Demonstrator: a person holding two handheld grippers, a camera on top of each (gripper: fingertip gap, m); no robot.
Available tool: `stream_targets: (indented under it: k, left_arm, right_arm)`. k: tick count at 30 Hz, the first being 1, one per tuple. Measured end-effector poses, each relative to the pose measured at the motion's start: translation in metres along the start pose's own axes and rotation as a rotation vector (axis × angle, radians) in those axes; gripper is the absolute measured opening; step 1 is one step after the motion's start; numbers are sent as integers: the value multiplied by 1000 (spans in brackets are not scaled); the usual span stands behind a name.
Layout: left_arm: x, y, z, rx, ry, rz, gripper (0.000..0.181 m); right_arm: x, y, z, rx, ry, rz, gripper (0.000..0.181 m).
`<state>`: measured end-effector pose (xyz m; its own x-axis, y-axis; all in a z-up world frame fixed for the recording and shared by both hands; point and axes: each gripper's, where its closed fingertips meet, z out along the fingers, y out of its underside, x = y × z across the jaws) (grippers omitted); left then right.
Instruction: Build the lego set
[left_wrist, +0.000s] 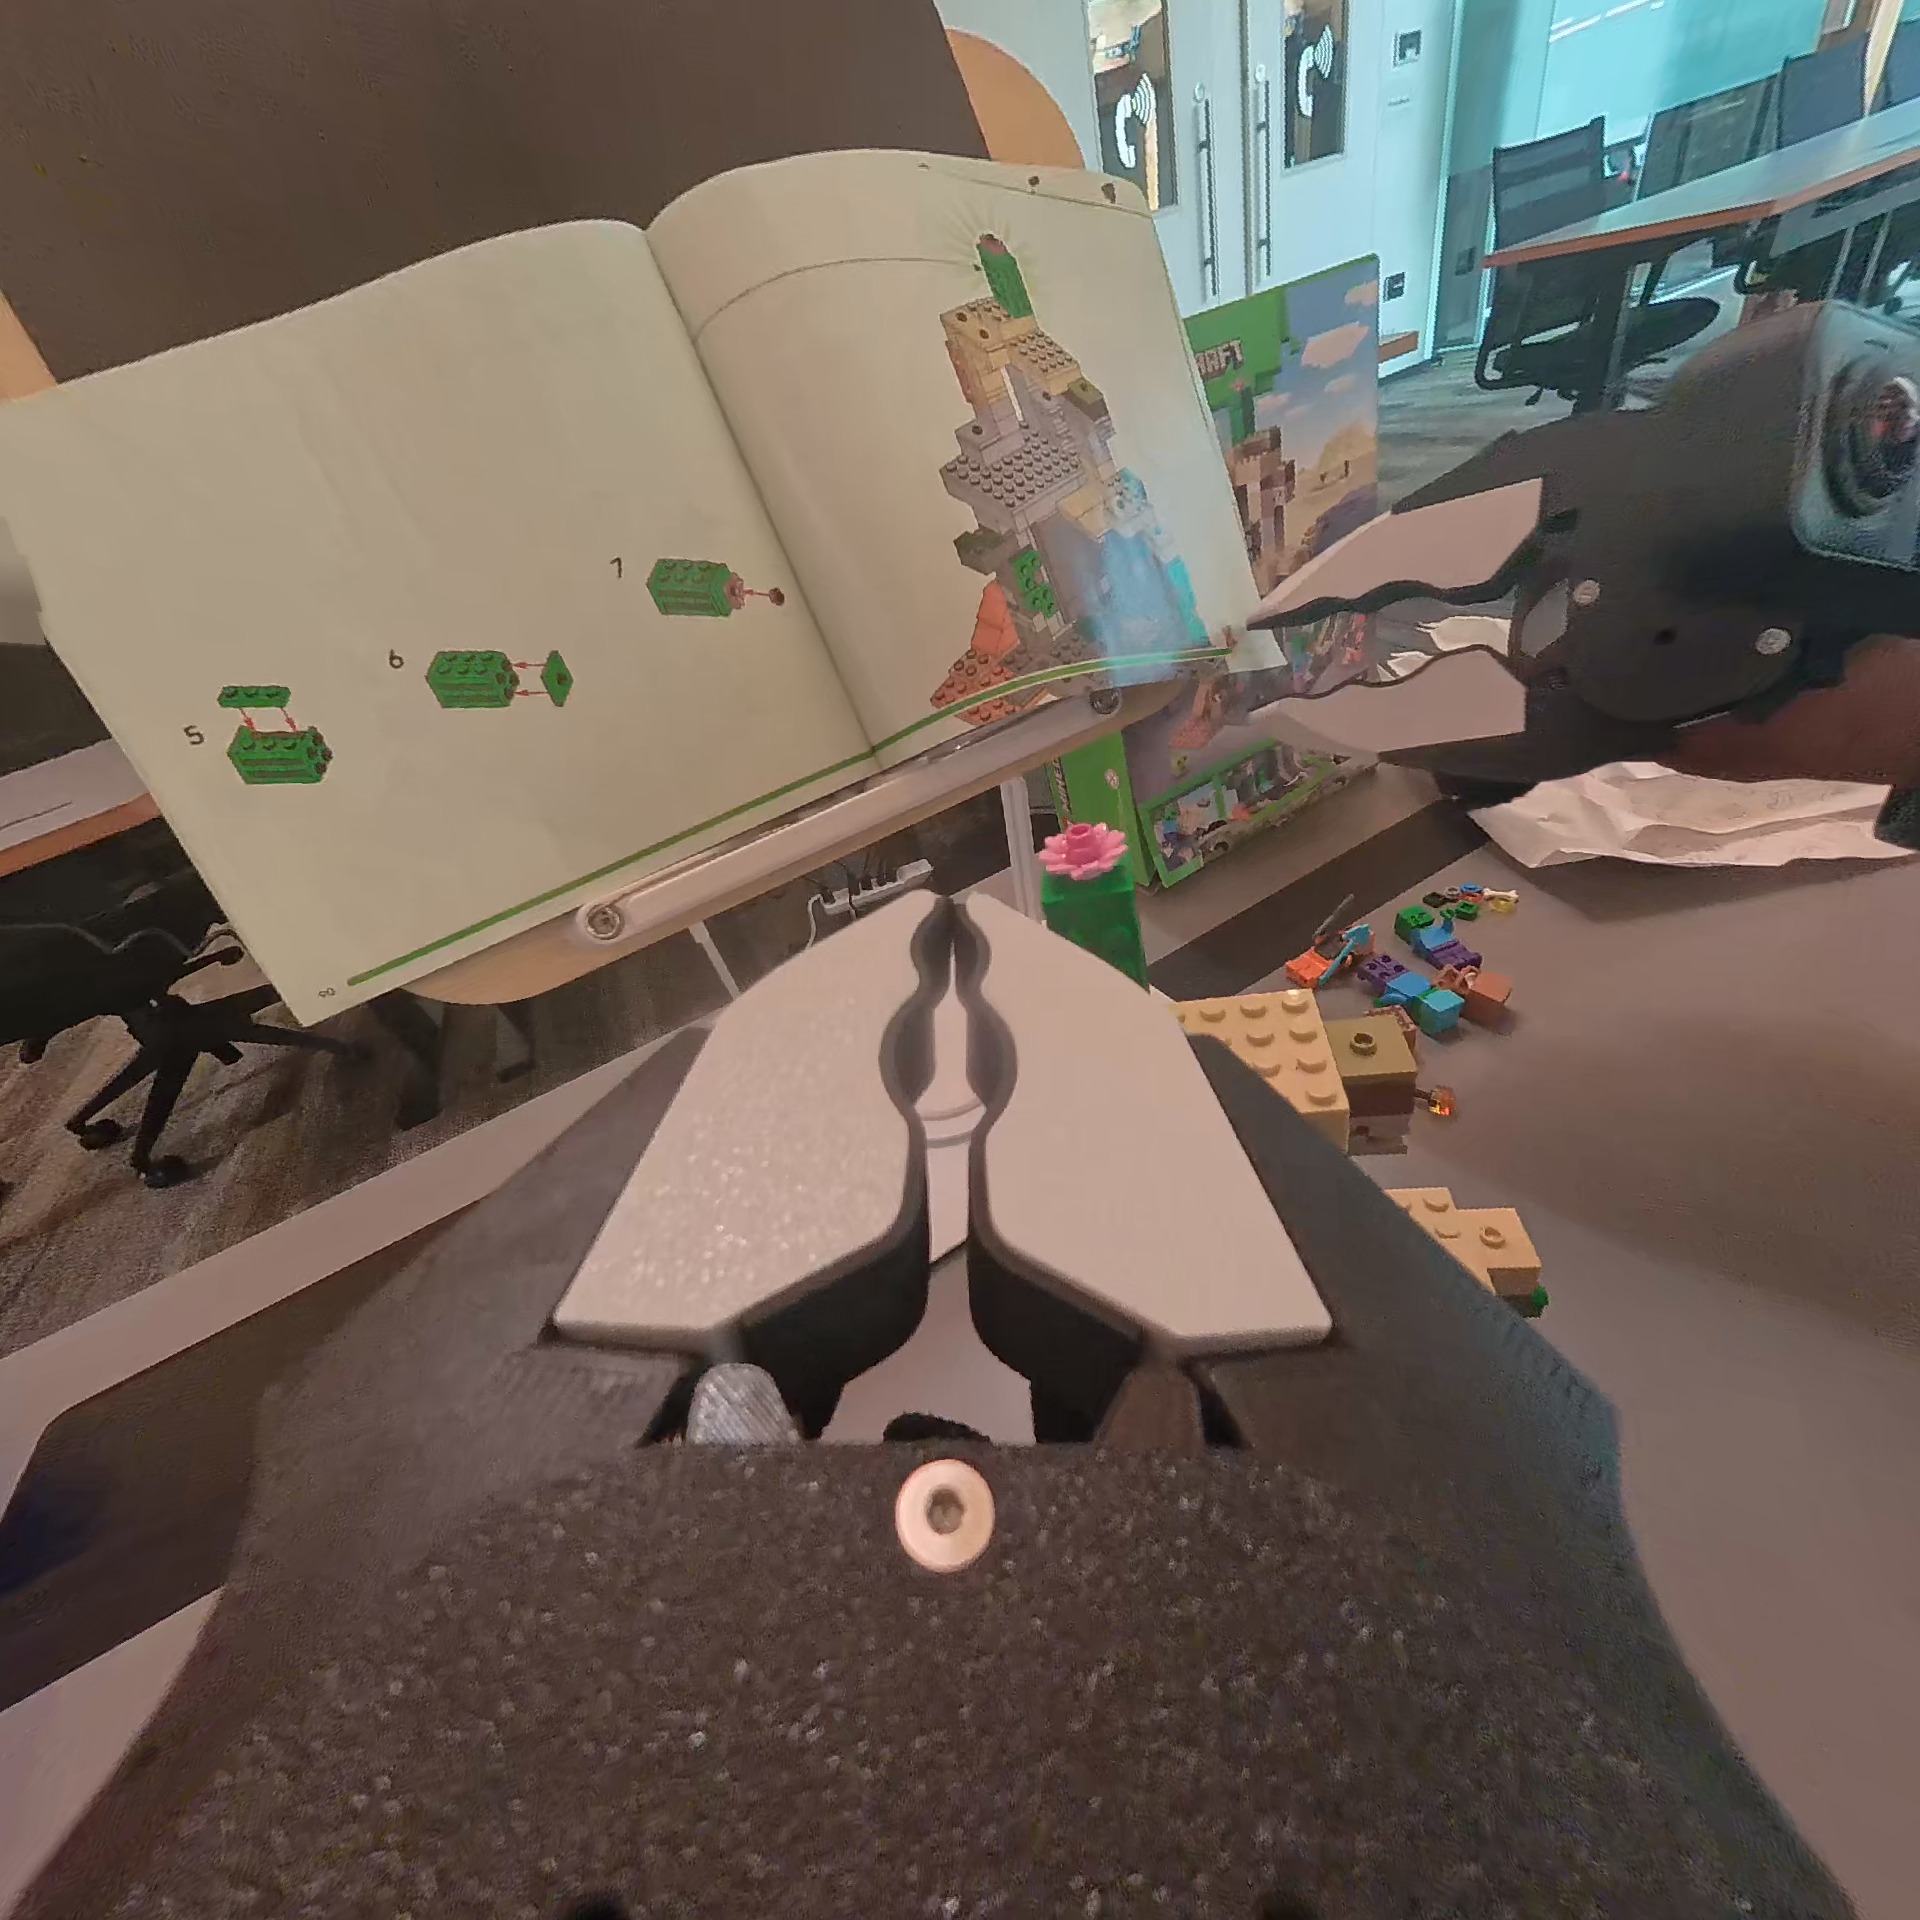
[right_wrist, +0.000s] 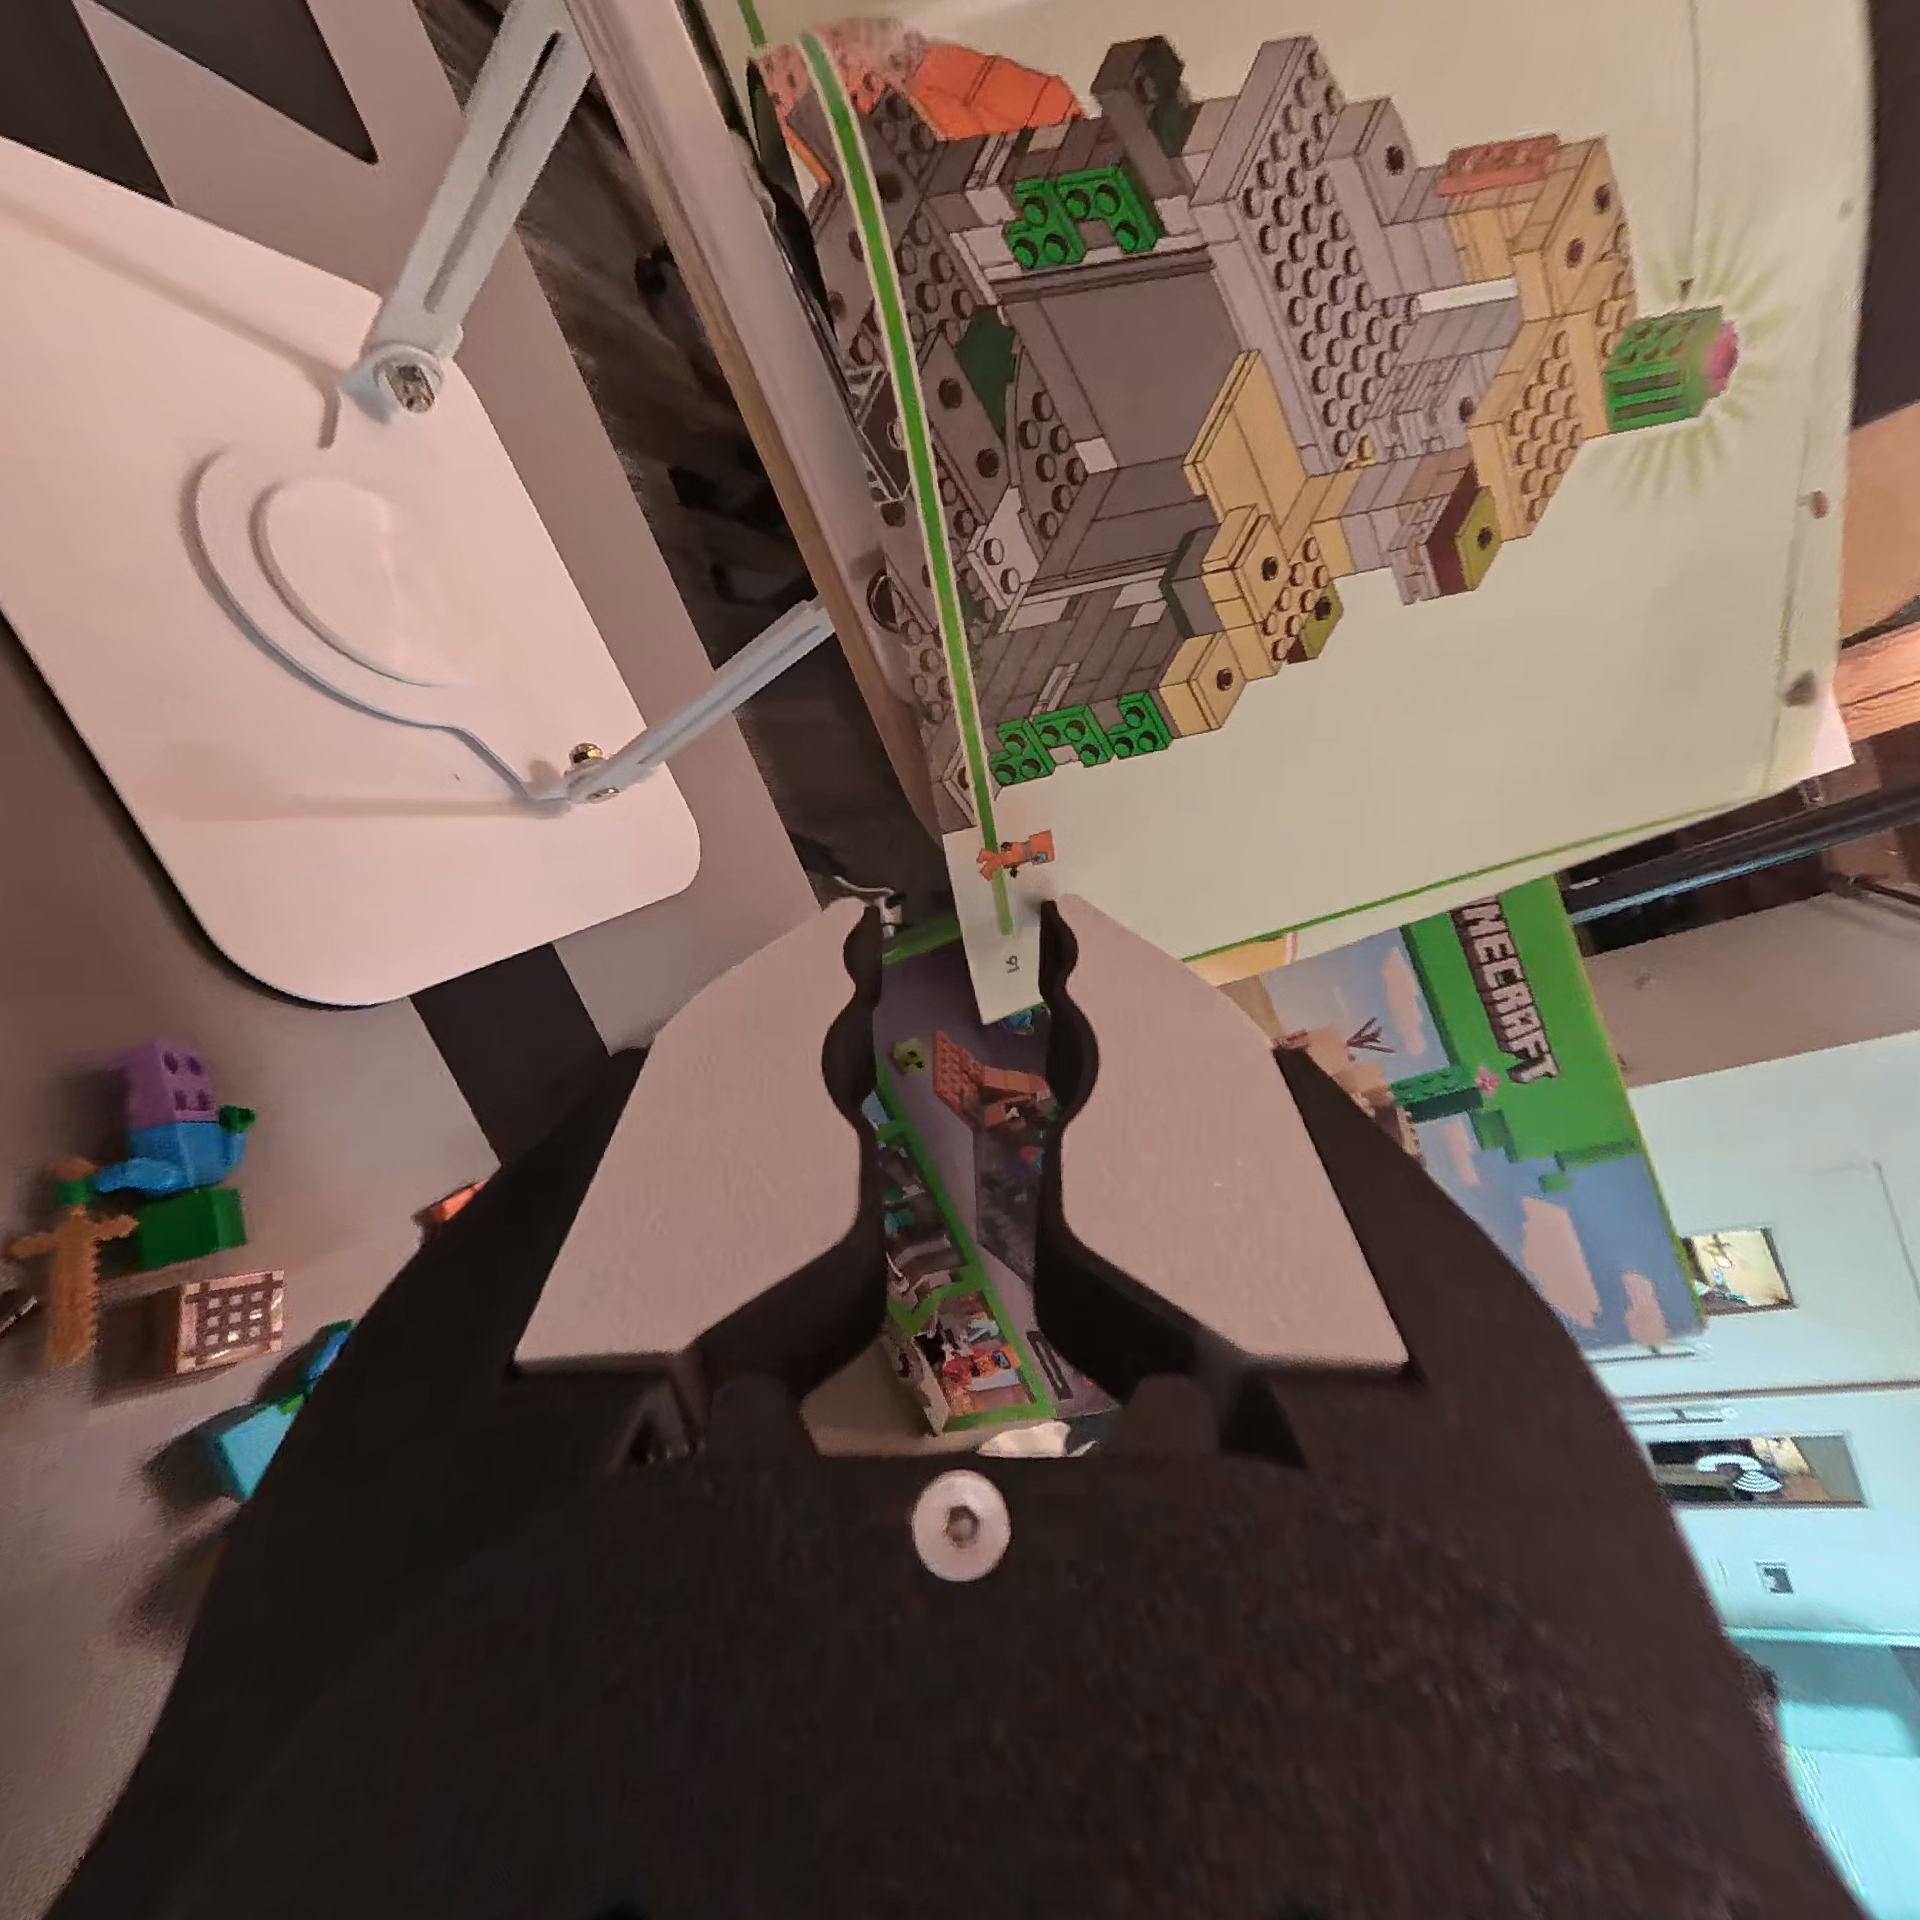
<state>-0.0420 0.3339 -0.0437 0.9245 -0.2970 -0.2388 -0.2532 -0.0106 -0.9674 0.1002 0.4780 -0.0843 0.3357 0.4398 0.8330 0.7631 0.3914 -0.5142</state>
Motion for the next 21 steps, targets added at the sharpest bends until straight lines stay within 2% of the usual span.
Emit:
stream_targets:
  k: [8, 21]
  left_arm:
    - [-2, 2, 1, 1, 6, -11, 0]
    - [0, 4, 2, -4, 14, -13, 0]
  right_arm:
    - [3, 6, 7, 3, -7, 44, 21]
    - [13, 6, 15, 21, 47, -71, 12]
